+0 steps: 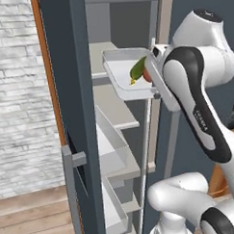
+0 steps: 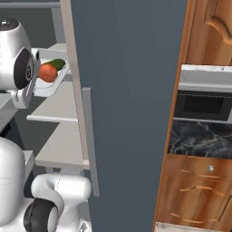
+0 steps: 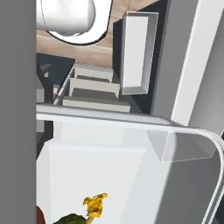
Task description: Take the cucumber and squash out of the freezer and place them in the tupperware container on the counter. Then put the tupperware containing the vegetables back in the freezer.
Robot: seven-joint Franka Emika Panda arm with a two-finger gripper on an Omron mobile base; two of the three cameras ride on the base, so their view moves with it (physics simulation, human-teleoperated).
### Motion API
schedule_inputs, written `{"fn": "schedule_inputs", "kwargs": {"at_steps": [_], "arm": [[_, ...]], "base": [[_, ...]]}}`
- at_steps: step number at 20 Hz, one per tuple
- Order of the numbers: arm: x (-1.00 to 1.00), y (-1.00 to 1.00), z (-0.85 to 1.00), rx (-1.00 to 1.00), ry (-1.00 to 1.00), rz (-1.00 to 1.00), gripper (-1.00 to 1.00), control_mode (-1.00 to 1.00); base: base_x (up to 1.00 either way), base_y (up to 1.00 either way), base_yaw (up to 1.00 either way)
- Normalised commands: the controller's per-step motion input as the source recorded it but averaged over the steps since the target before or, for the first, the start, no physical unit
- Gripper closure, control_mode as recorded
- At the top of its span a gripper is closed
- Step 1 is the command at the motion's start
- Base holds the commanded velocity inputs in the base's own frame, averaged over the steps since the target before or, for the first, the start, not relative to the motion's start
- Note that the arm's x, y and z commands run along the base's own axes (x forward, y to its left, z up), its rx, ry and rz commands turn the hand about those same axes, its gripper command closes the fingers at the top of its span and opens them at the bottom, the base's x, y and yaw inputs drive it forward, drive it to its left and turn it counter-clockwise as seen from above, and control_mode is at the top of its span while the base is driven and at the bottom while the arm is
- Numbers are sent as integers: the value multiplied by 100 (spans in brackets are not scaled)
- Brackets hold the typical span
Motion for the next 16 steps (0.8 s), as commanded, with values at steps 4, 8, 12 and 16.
{"fn": "schedule_inputs", "kwargs": {"at_steps": [4, 8, 12, 16], "arm": [[56, 31, 1, 0, 0, -1, 100, -100], [63, 34, 2, 0, 0, -3, 100, -100], [60, 29, 4, 0, 1, -2, 100, -100], [62, 20, 2, 0, 2, -1, 100, -100]], "base": [[0, 0, 0], [0, 0, 0], [0, 0, 0], [0, 0, 0]]}}
